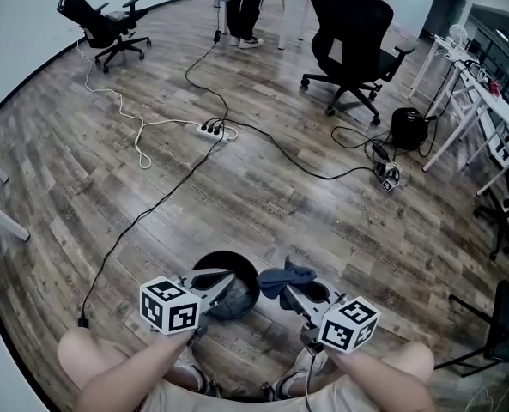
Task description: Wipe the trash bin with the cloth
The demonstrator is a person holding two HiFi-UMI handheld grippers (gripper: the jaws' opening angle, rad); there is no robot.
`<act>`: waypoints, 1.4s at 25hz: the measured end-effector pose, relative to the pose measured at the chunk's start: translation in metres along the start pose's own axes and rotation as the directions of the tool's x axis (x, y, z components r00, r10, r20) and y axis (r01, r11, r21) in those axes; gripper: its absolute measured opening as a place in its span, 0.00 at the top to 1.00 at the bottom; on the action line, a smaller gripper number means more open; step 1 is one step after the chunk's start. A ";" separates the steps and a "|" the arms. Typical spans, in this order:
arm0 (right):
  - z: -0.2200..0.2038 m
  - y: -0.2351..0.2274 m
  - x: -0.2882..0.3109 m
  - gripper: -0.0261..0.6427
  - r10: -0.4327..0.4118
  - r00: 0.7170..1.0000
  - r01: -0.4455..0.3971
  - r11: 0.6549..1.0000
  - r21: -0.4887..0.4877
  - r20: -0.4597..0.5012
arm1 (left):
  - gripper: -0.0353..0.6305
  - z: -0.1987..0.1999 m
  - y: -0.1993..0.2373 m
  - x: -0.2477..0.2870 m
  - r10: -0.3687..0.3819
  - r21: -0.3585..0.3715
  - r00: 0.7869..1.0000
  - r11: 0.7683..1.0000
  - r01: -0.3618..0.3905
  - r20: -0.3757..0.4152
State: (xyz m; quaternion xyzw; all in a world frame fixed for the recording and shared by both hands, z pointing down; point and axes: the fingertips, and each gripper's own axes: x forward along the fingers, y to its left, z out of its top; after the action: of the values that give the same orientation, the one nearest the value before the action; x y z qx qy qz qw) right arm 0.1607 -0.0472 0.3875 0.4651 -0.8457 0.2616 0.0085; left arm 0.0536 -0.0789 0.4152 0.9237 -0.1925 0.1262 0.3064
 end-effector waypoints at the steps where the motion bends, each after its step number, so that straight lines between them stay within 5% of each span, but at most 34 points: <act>1: 0.000 -0.001 0.000 0.85 0.000 1.000 0.000 1.000 -0.001 -0.001 | 0.93 0.000 -0.001 0.001 -0.002 0.003 1.000 1.000 0.002 -0.002; 35: -0.010 0.003 0.010 0.85 0.035 0.999 -0.034 0.999 0.039 -0.021 | 0.93 -0.009 -0.008 0.003 -0.013 0.054 0.999 0.998 0.015 -0.048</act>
State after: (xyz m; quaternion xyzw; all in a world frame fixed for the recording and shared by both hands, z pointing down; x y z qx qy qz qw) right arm 0.1507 -0.0490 0.3977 0.4476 -0.8483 0.2830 0.0038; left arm 0.0584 -0.0685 0.4192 0.9298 -0.1751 0.1510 0.2864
